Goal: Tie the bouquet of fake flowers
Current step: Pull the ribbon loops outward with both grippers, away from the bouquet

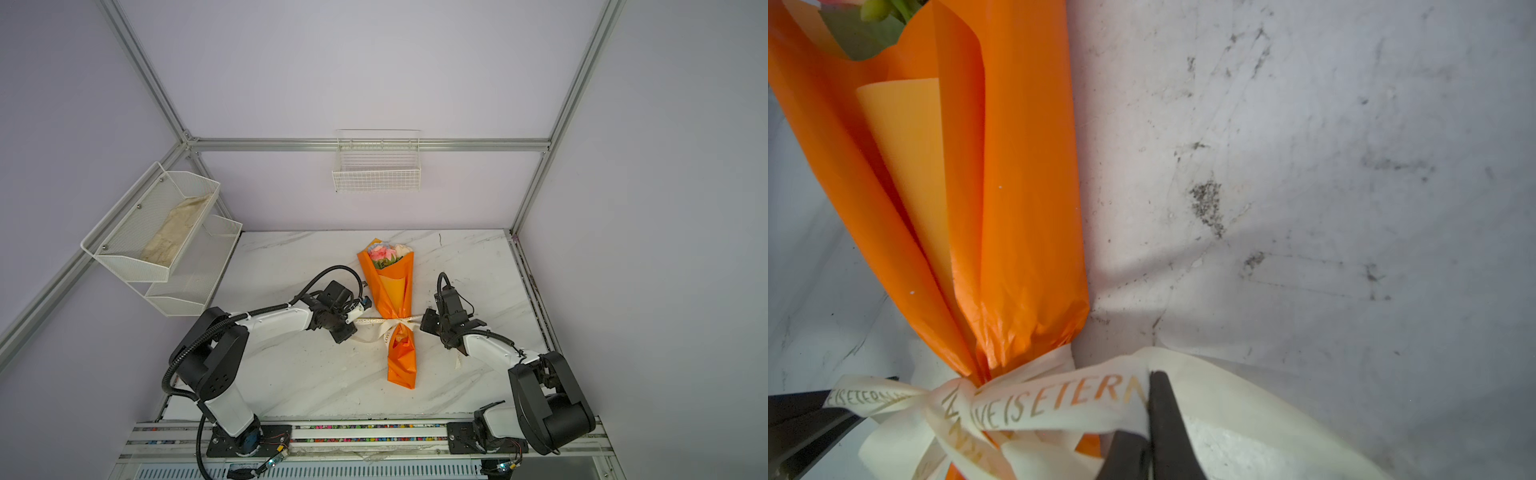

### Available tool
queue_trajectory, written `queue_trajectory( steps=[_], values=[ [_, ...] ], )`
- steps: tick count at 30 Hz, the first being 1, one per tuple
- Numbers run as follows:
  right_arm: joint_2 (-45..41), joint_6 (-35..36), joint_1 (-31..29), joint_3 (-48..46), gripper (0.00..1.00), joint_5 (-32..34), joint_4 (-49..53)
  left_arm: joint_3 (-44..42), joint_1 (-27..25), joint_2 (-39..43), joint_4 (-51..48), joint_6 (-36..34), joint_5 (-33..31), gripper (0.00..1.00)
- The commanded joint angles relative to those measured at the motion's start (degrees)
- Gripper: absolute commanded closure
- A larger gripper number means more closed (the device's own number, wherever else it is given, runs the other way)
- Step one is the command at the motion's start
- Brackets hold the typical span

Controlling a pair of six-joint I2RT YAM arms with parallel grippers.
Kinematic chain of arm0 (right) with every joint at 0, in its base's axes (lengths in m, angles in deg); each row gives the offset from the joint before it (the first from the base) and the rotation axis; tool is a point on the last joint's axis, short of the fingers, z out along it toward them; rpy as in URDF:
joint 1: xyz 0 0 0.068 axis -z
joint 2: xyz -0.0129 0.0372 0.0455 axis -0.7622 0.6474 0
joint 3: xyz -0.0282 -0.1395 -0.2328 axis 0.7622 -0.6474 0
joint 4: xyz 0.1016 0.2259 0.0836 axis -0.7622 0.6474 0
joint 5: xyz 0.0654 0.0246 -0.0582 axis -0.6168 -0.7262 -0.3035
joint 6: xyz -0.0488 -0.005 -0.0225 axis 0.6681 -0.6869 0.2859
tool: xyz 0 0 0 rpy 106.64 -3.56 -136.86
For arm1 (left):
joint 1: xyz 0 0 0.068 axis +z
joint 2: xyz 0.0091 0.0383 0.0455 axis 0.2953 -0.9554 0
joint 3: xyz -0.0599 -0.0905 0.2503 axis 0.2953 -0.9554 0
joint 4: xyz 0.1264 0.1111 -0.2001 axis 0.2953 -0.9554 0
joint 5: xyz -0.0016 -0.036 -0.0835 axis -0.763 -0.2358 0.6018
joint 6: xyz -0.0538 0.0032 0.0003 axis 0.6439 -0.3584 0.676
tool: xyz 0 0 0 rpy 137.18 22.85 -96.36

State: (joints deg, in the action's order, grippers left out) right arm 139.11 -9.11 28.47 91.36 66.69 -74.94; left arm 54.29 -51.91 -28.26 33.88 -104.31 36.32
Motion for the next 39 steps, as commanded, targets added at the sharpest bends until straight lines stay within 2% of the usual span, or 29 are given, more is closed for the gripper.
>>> queue_trajectory(
  steps=[1, 4, 8, 14, 25, 34, 39],
  values=[
    [0.02, 1.02, 0.28, 2.64, 0.95, 4.50, 6.75, 4.76, 0.03, 0.99, -1.31, -1.38, -0.71, 1.00],
    [0.88, 2.02, 0.33, 4.98, 0.95, 10.42, 12.18, 4.75, 0.02, 0.98, -1.55, -1.49, -1.21, 1.00],
    [0.67, 0.61, 0.35, 6.62, 0.98, 15.05, 16.00, 4.38, 0.02, 0.93, -1.91, -1.57, -2.50, 1.00],
    [2.77, 2.19, 0.30, 7.54, 0.98, 13.23, 16.48, 5.29, 0.03, 0.50, -4.98, -1.23, -5.01, 1.00],
    [3.69, 1.87, 0.44, 8.33, 1.00, 19.54, 19.82, 3.39, 0.16, 1.77, -6.77, -0.45, -10.51, 1.00],
    [3.76, 1.50, 1.27, 7.71, 1.00, 18.87, 19.78, 2.73, 0.92, 1.56, -8.26, 0.37, -11.02, 1.00],
    [4.58, 1.14, 1.56, 7.72, 1.00, 18.72, 19.82, 1.96, 3.04, 2.62, -10.90, 2.85, -12.71, 1.00]
  ],
)
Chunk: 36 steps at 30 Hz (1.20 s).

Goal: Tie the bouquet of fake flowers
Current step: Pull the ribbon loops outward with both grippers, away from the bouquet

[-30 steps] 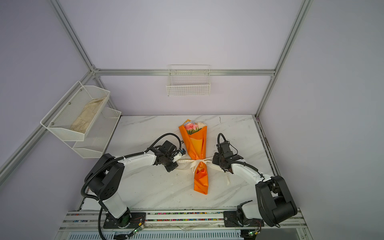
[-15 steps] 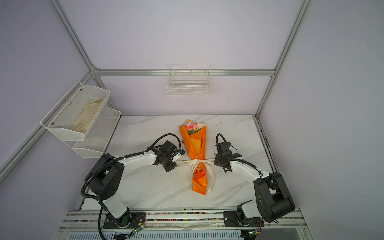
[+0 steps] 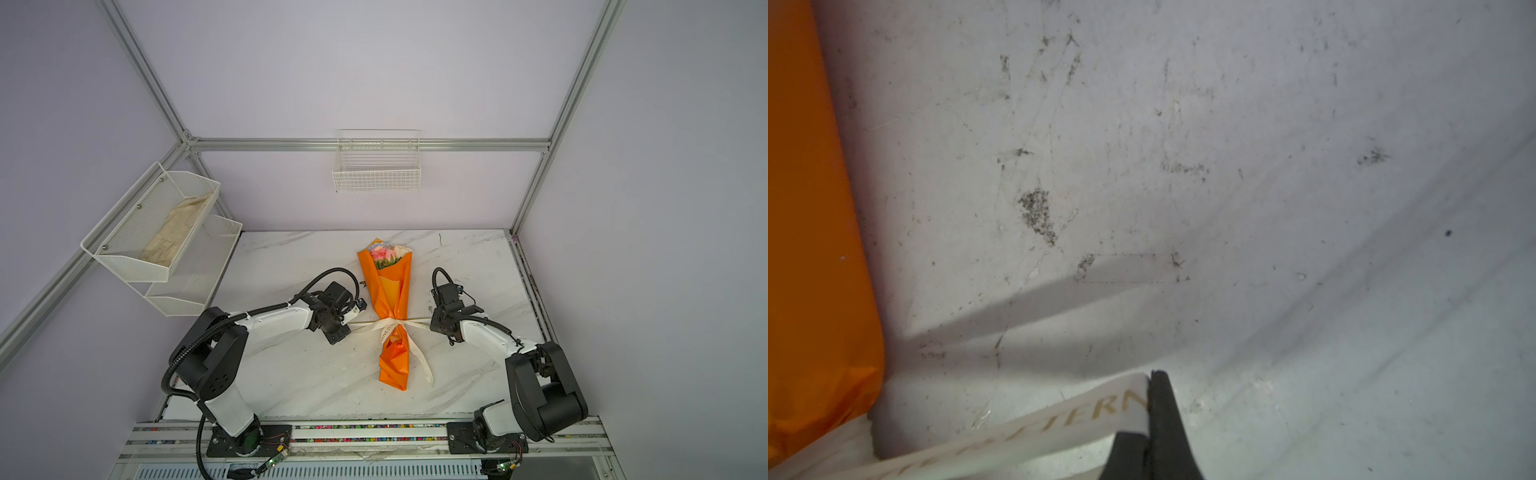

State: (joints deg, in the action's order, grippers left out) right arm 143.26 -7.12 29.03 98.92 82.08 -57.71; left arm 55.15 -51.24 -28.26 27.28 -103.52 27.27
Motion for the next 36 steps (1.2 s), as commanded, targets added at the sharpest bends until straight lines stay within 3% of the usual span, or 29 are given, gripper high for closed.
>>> queue_trajectory(
  steps=[1, 14, 21, 28, 36],
  values=[
    [0.44, -0.80, 1.02, 0.15, 1.00, 3.38, 2.33, 0.89, 2.59, 3.09, -4.42, 2.46, -3.44, 1.00],
    [0.10, -0.12, 2.29, 0.41, 1.00, 5.05, 1.27, 0.01, 4.35, 2.98, -7.66, 4.75, -8.28, 1.00],
    [1.51, 0.76, 2.67, 0.59, 1.00, 3.80, 0.60, -0.20, 4.45, 2.70, -7.94, 5.56, -7.25, 1.00],
    [-0.18, -0.99, 3.35, 0.40, 1.00, 7.46, 1.13, -1.53, 5.22, 2.16, -8.98, 7.28, -12.21, 1.00],
    [-0.51, -2.37, 3.95, 0.51, 1.00, 9.64, 1.62, -1.96, 6.33, 2.16, -9.72, 8.27, -11.86, 1.00]
  ],
)
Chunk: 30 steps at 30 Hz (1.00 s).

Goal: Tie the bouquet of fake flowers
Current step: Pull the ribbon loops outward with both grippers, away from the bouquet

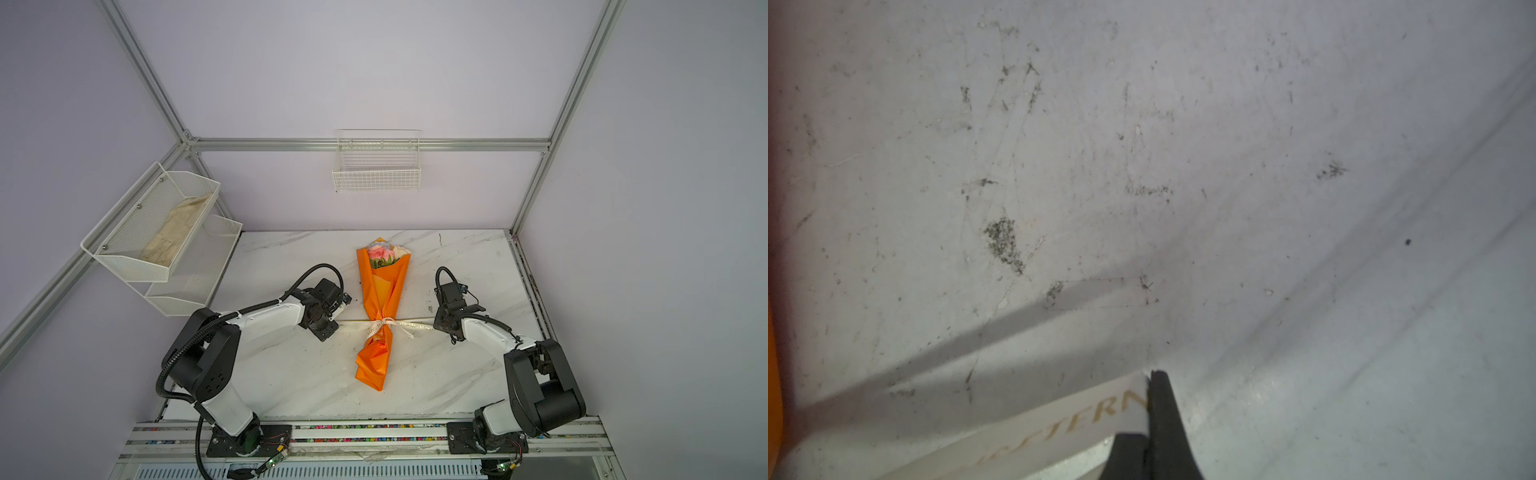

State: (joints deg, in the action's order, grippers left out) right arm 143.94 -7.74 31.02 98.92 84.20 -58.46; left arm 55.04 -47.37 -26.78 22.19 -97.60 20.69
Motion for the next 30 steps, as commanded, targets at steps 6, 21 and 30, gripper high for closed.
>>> queue_trajectory(
  steps=[6, 21, 30],
  values=[
    [-2.23, -1.92, 3.66, 0.38, 1.00, 8.20, 2.59, -2.19, 4.45, 1.14, -5.55, 2.96, -6.00, 1.00],
    [-3.07, -0.85, 5.94, 0.33, 1.00, 8.11, 2.53, -1.71, 6.02, 0.73, -5.99, 2.78, -4.90, 1.00],
    [-3.07, -0.58, 6.50, 0.26, 1.00, 8.21, 2.51, -1.81, 6.46, 1.00, -5.83, 3.64, -5.53, 1.00]
  ],
)
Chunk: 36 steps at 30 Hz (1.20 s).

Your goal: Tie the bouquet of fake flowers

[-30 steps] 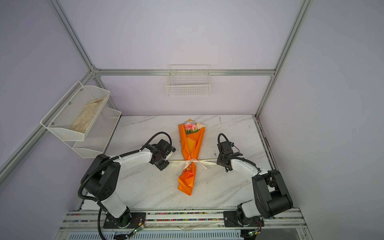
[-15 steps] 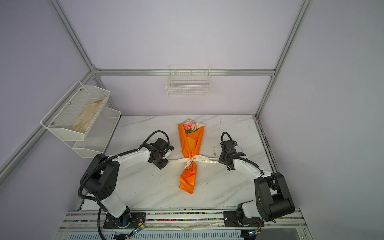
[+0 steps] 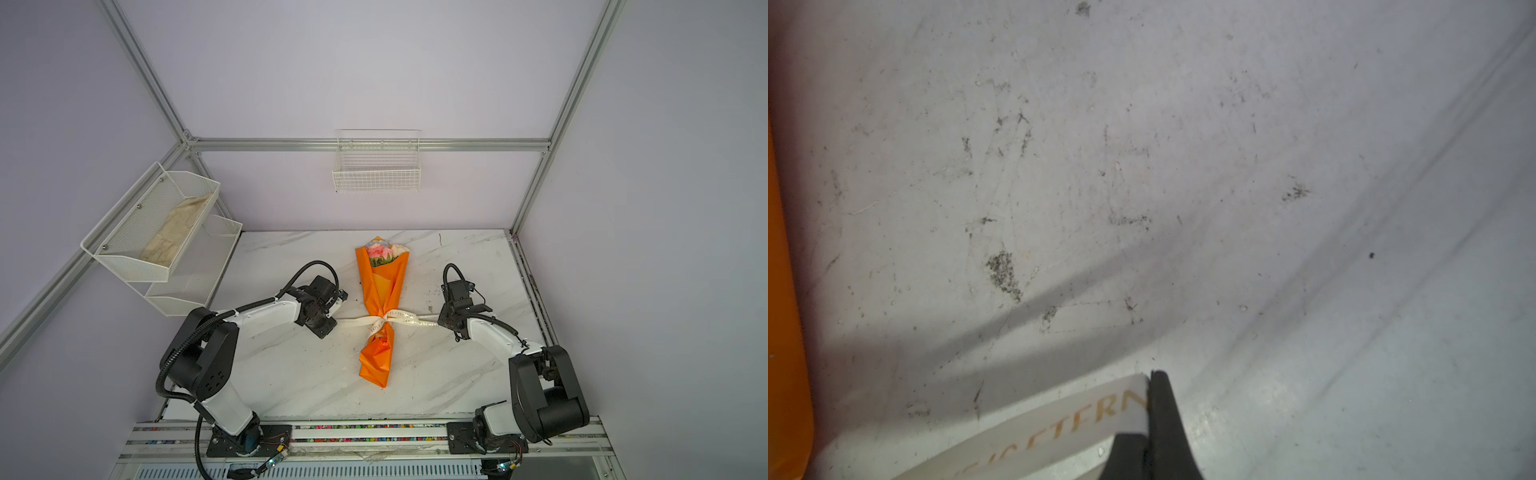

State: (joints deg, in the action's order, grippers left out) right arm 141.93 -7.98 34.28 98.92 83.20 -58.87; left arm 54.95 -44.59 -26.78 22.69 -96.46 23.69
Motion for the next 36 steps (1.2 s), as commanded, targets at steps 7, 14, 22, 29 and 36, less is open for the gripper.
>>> queue_trajectory(
  steps=[7, 14, 22, 29, 36],
  values=[
    [-2.56, -0.38, 3.82, 0.06, 1.00, 9.12, 2.92, -1.70, 4.47, 1.08, -6.31, 3.22, -7.93, 1.00],
    [-2.47, -0.61, 4.13, 0.13, 1.00, 9.08, 3.06, -1.17, 5.62, 0.68, -6.96, 4.21, -7.59, 1.00],
    [-2.89, -0.25, 4.90, -0.03, 1.00, 8.07, 2.86, -1.05, 6.15, 0.94, -7.36, 4.05, -7.90, 1.00],
    [-4.91, 7.23, 4.85, -2.19, 0.90, -8.43, -4.46, -2.93, -1.74, 7.70, 0.87, 0.62, -3.03, 0.75],
    [-10.51, 6.92, 4.85, -2.47, 0.57, -16.09, -7.14, -10.92, 1.27, 25.30, 9.37, 8.38, -1.27, 0.33]
  ],
)
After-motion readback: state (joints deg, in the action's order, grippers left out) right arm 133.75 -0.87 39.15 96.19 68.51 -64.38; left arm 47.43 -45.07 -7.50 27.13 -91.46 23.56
